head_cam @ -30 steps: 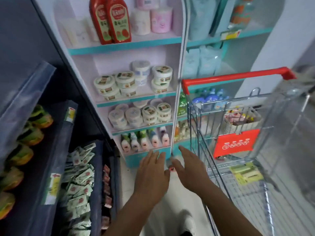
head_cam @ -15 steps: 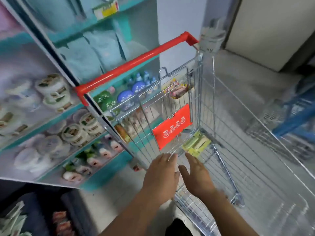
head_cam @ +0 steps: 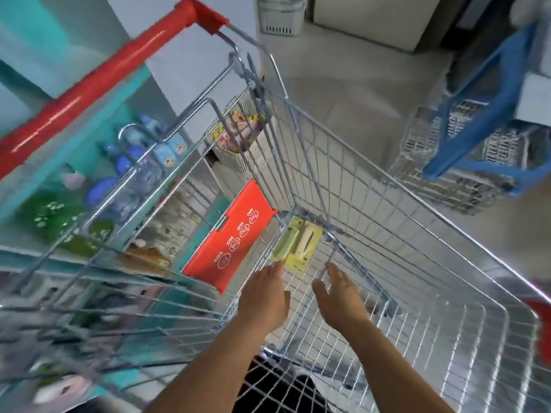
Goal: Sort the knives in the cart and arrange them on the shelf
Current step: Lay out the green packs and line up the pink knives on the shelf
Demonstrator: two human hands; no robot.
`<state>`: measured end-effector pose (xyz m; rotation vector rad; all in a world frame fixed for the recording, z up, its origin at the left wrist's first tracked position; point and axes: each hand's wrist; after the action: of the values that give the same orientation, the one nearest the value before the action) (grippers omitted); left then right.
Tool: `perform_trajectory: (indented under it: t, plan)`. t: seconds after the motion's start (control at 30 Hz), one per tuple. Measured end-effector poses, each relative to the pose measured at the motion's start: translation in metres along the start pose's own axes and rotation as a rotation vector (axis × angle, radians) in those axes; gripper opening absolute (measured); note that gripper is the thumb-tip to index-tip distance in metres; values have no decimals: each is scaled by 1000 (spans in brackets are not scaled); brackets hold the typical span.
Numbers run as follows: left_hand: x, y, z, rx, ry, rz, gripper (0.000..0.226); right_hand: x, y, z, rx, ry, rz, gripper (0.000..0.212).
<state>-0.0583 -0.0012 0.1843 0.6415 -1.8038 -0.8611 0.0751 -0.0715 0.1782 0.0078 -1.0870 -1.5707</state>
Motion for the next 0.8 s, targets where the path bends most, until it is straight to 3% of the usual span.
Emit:
perform_trajectory:
  t: [0.33, 0.5, 0.63, 0.8]
  plan:
    - [-121, -53, 19, 87, 61, 62, 64, -110, -41, -21, -45, -109, 12, 55]
    - [-166, -86, 25, 103, 94, 54, 52, -163, -67, -36, -18, -130, 11, 54]
    - [-191, -112, 24, 106, 100, 47, 59, -190, -85, -49, -21, -190, 8, 54]
    - [-206, -134, 20, 19, 125, -162, 65, -203, -105, -59, -49, -251, -112, 60]
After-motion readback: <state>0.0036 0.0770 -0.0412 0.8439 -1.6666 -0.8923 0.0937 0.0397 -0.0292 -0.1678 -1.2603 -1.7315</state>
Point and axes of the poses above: each hand's wrist, its own x-axis away from the middle knuckle, its own y-axis out of the back of the hand, z = x × y, and after that the axes turned 7 degrees about y, right-handed
